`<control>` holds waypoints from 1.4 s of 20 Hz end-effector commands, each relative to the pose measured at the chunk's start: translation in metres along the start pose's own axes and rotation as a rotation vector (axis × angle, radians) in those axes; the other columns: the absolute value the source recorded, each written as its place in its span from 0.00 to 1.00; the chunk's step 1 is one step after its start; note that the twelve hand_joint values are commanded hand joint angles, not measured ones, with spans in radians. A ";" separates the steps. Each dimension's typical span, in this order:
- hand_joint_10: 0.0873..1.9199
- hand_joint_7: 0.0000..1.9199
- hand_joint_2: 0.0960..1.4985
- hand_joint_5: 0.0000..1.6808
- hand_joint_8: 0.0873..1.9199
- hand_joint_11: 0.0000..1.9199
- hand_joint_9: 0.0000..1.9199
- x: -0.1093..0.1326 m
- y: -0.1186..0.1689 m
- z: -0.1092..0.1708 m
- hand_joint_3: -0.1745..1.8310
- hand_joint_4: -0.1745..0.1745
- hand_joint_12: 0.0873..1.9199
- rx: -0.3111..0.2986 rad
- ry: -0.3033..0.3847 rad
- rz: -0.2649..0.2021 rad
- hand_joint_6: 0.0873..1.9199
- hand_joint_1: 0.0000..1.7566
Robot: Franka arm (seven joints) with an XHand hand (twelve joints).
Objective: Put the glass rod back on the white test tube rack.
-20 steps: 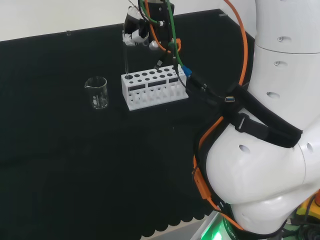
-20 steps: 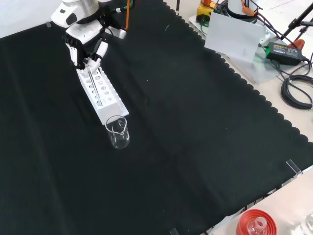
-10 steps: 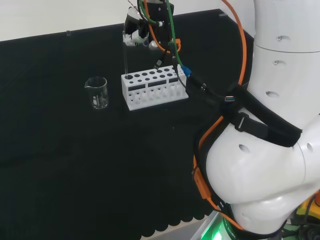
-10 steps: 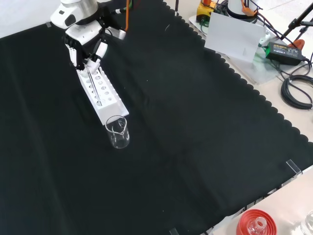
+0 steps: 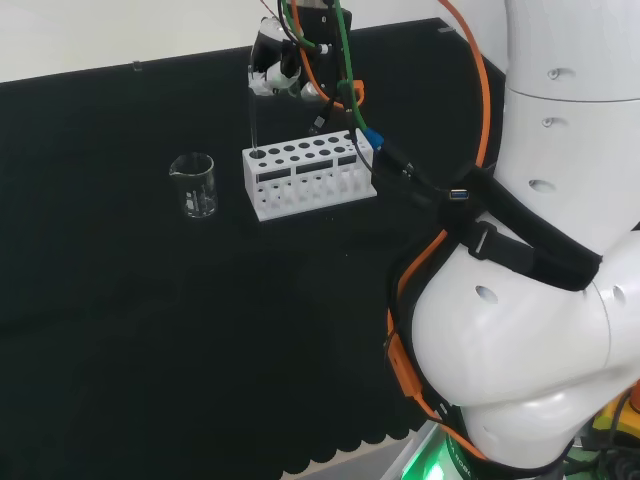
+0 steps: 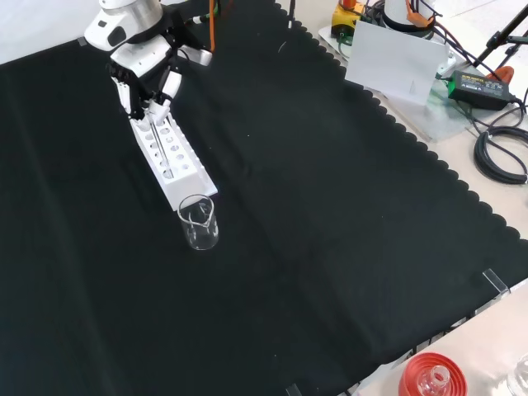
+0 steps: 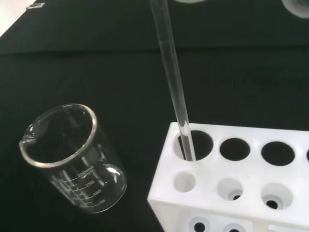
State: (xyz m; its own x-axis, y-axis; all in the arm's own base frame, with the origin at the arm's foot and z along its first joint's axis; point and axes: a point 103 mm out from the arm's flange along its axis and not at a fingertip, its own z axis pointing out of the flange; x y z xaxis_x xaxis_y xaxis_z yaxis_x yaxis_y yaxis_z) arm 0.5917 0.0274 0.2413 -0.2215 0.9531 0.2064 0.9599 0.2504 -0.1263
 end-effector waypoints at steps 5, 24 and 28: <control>0.09 0.61 0.73 0.65 0.39 0.93 0.95 -0.007 0.001 0.008 0.00 0.00 0.25 0.053 0.023 -0.018 0.40 0.73; 0.00 0.79 0.65 0.40 0.30 1.00 1.00 -0.014 -0.005 -0.003 0.00 0.00 0.22 0.039 0.050 0.018 0.46 0.69; 0.00 0.79 0.65 0.40 0.30 1.00 1.00 -0.013 -0.005 -0.006 0.00 0.00 0.22 0.036 0.051 0.014 0.46 0.69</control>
State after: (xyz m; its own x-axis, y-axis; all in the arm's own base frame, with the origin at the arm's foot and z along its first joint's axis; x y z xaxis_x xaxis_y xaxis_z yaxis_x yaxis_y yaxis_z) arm 0.5904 0.0144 0.2396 -0.1976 0.9465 0.2549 0.9540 0.2456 -0.1721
